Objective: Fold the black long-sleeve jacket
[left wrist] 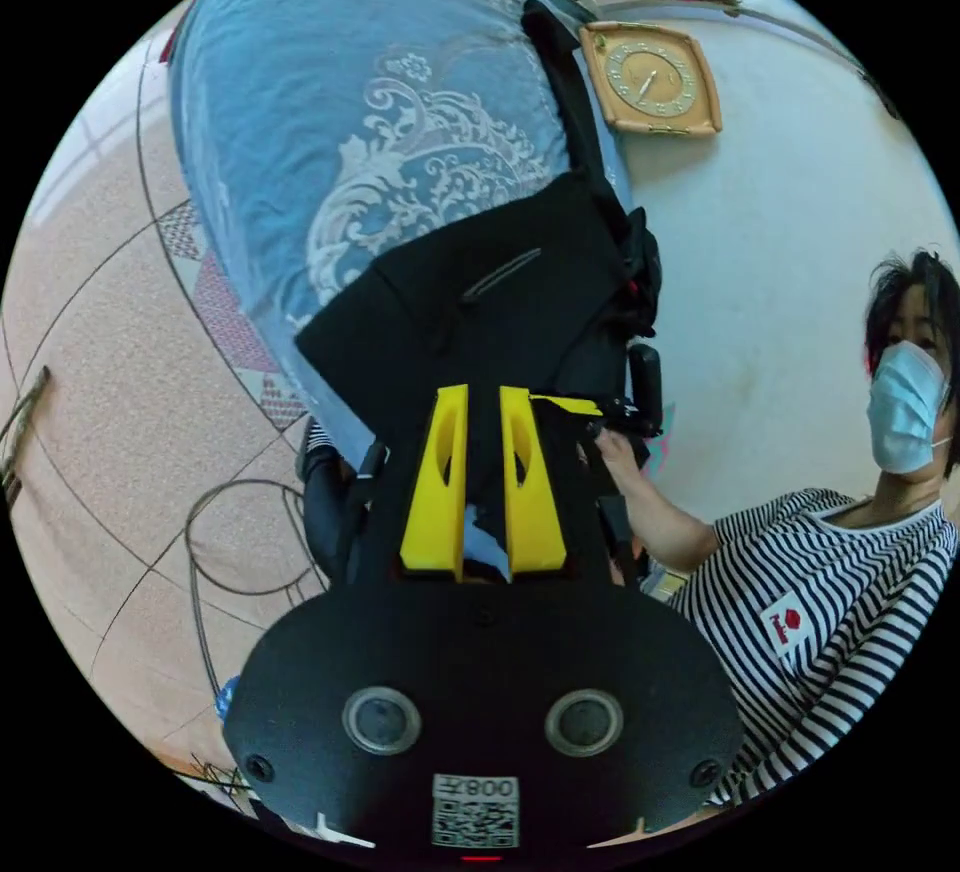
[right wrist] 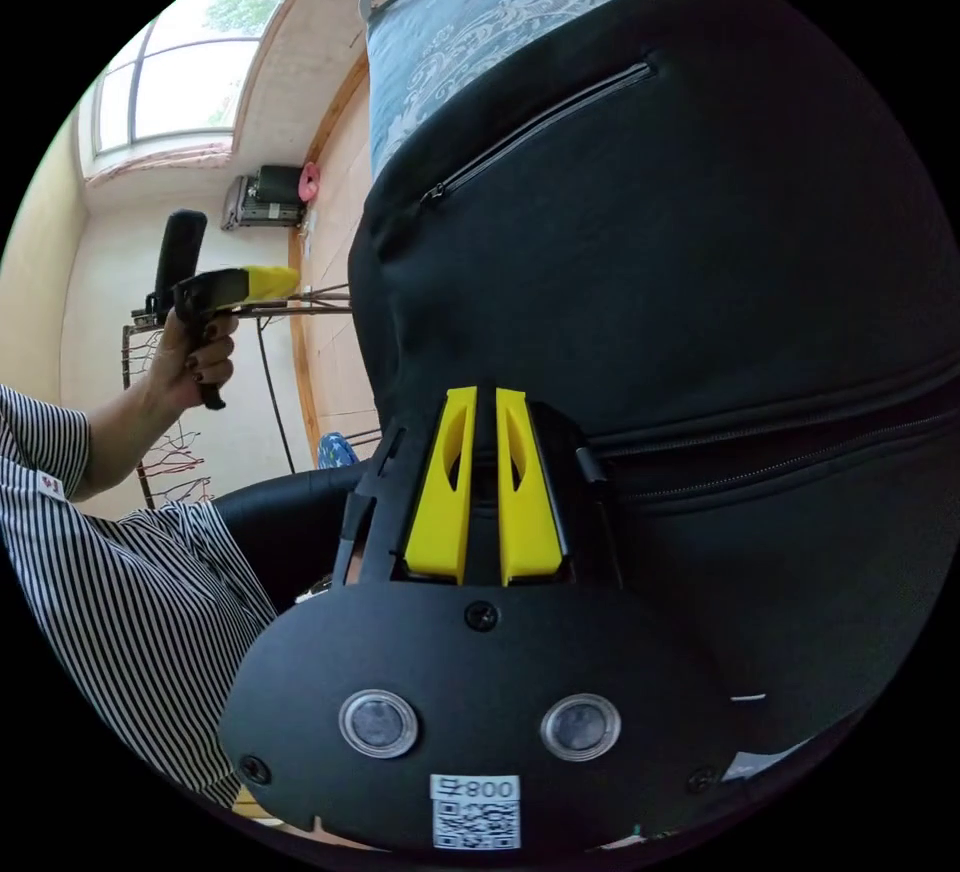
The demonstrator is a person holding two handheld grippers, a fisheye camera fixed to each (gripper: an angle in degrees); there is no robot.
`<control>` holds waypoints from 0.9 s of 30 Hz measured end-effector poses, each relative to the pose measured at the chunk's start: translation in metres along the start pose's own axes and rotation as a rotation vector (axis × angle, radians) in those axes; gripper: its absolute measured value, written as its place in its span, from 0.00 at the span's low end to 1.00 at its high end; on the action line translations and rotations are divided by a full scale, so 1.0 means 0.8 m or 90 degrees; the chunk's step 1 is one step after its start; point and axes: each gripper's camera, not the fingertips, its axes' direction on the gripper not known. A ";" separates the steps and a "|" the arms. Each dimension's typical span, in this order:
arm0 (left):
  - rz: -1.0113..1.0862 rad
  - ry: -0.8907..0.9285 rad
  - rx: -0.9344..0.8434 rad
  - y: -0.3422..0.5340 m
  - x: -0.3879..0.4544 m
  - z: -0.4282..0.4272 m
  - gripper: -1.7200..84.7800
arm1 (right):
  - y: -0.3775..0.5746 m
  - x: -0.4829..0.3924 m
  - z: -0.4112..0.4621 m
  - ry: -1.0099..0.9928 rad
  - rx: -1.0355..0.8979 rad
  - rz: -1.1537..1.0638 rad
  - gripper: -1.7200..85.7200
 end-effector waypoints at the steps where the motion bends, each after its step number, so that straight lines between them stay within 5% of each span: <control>1: -0.003 -0.038 0.027 -0.006 0.002 -0.005 0.10 | 0.003 0.002 0.000 -0.005 0.003 0.004 0.05; 9: 0.019 -0.152 -0.019 -0.048 0.049 0.030 0.06 | 0.042 0.017 -0.016 -0.007 0.039 0.031 0.04; 12: 0.093 -0.134 0.019 -0.037 0.109 0.032 0.05 | 0.078 0.045 -0.080 0.017 0.155 0.079 0.05; 19: 0.324 -0.101 -0.169 -0.052 0.264 0.162 0.08 | 0.160 0.165 -0.273 0.220 0.449 0.275 0.10; 27: 0.367 -0.143 -0.237 -0.065 0.359 0.237 0.04 | 0.161 0.294 -0.294 0.190 0.414 0.360 0.09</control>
